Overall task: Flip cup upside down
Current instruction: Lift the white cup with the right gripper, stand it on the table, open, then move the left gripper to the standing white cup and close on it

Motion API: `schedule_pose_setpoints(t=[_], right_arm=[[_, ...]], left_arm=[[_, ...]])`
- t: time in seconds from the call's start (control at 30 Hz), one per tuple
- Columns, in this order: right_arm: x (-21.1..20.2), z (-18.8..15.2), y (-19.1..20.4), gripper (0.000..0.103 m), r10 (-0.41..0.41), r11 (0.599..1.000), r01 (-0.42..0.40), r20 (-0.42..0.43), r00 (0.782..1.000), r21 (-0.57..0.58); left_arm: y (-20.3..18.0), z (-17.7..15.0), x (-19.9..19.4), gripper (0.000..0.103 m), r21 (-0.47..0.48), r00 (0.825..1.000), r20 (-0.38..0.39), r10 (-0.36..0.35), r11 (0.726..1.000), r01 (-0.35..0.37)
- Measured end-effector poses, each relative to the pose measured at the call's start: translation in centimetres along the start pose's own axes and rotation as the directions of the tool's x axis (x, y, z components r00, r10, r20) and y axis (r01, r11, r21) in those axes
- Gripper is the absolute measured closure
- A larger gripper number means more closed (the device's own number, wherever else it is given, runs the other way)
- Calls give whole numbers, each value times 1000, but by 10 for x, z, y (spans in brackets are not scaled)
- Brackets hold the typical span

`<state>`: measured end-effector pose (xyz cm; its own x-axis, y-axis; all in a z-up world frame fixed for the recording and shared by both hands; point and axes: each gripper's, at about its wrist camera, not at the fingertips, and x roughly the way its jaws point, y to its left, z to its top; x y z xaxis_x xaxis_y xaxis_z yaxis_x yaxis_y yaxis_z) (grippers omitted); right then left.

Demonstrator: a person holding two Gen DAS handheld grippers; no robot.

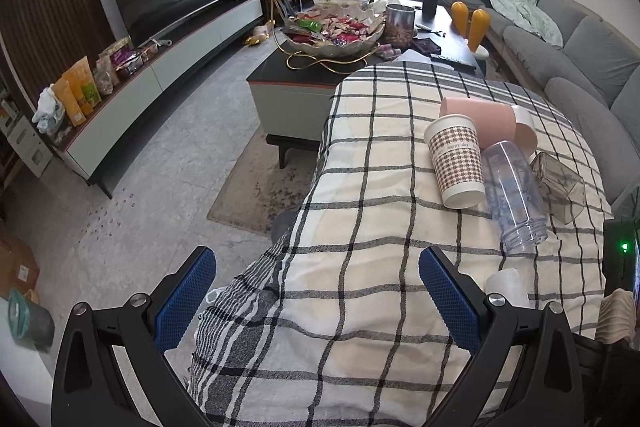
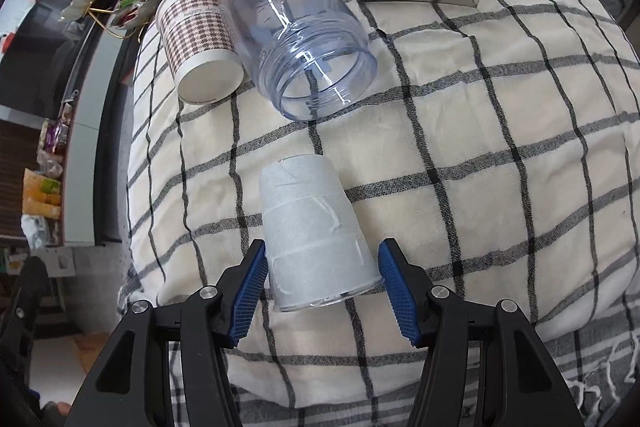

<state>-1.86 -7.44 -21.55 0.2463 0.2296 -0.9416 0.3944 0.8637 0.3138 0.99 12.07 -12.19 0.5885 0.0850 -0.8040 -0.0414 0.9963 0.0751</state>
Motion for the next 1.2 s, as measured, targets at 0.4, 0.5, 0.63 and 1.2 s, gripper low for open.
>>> schedule_pose_setpoints(t=[0.4,0.5,0.63,1.2], right_arm=[[-48,2,-15,26,-23,998,27,74,997,-57],[-70,6,-29,26,-47,996,56,125,991,-69],[-108,14,-49,26,-103,986,131,249,963,-98],[-170,72,-104,19,-176,975,211,332,927,-72]], left_arm=[[-25,0,-16,0,29,999,-27,-45,999,46],[-43,1,-22,0,48,997,-44,-68,996,70],[-74,2,-26,0,76,991,-82,-108,990,114],[-182,13,48,0,105,790,-600,-127,966,235]])
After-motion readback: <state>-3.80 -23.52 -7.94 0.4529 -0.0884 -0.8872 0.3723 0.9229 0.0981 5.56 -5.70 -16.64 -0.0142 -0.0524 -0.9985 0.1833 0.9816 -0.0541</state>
